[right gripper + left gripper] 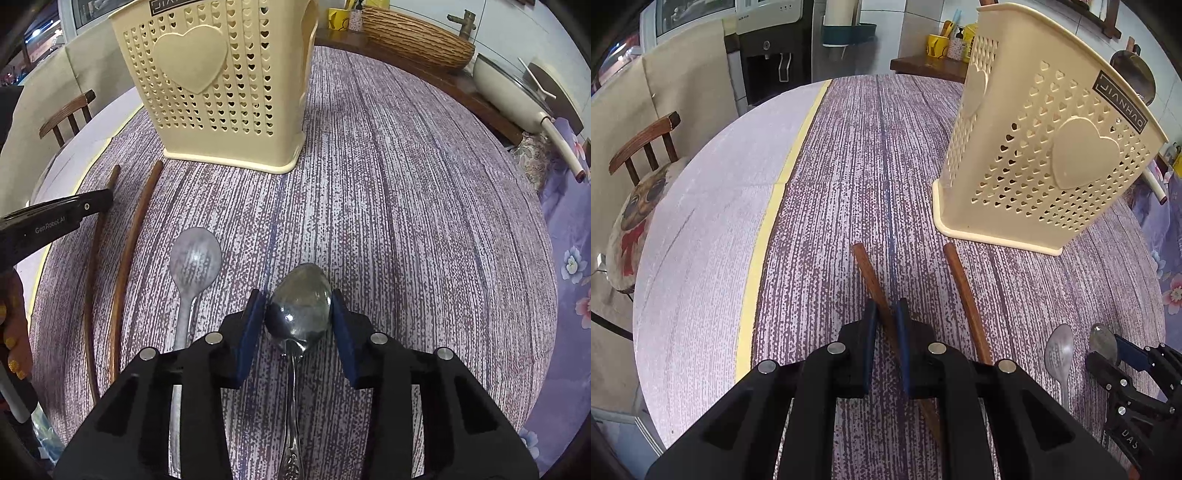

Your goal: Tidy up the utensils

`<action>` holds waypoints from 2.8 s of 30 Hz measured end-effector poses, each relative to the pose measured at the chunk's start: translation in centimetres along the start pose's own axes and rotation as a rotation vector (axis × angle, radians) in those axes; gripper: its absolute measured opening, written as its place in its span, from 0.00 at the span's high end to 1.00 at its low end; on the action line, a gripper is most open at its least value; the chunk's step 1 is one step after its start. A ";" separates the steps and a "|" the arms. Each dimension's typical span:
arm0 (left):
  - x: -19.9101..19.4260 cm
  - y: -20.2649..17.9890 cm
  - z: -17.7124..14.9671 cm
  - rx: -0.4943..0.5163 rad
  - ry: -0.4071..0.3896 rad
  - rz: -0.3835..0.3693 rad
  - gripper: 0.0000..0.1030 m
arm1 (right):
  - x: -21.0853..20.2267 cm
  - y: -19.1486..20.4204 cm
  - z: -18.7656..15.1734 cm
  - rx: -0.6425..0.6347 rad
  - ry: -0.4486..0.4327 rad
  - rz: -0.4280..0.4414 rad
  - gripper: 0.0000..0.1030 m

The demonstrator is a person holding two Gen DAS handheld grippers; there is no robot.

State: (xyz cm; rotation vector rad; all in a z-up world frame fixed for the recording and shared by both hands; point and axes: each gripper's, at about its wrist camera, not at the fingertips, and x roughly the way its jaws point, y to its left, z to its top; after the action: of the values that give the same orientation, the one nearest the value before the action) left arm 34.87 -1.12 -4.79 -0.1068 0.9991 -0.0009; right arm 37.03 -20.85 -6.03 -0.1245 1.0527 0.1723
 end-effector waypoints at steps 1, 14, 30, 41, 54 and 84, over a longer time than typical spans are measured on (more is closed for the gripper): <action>0.0 0.0 0.0 0.001 0.000 -0.001 0.88 | 0.0 0.0 0.0 -0.006 0.003 0.000 0.63; 0.0 -0.1 -0.1 0.003 -0.004 -0.001 0.88 | -0.1 0.2 -0.1 -0.023 -0.006 -0.007 0.64; -1.3 0.1 0.4 -0.014 -0.036 -0.046 0.99 | -5.5 -1.5 0.3 0.065 -0.190 0.107 0.64; -5.8 -0.6 1.3 0.011 -0.131 -0.110 0.99 | -9.7 -1.5 0.2 0.063 -0.287 0.124 0.64; -1.8 -0.7 -0.3 0.026 -0.024 -0.015 0.56 | -9.1 -1.5 0.0 0.074 -0.268 0.121 0.64; -2.5 -1.0 0.0 -0.008 -0.099 0.008 0.93 | -9.3 -1.9 0.0 0.100 -0.298 0.124 0.64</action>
State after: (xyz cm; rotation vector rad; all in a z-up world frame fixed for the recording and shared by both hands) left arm 33.52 -2.04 -2.58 -0.1088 0.9011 0.0156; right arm 32.90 -23.51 2.07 0.0568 0.7702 0.2424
